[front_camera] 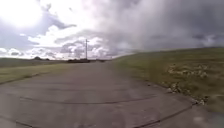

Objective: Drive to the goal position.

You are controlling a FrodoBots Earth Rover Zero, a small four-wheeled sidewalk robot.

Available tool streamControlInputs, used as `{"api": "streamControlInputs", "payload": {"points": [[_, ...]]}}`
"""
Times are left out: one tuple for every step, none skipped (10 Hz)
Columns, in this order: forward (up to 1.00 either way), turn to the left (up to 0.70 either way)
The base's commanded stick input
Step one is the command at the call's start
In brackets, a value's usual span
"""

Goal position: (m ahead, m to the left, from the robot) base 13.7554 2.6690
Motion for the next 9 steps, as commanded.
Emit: {"api": "streamControlInputs", "payload": {"points": [[1.00, 0.23], [1.00, 0.40], [1.00, 0.40], [1.00, 0.40], [1.00, 0.40], [1.00, 0.40], [1.00, 0.00], [1.00, 0.00], [1.00, 0.00]]}}
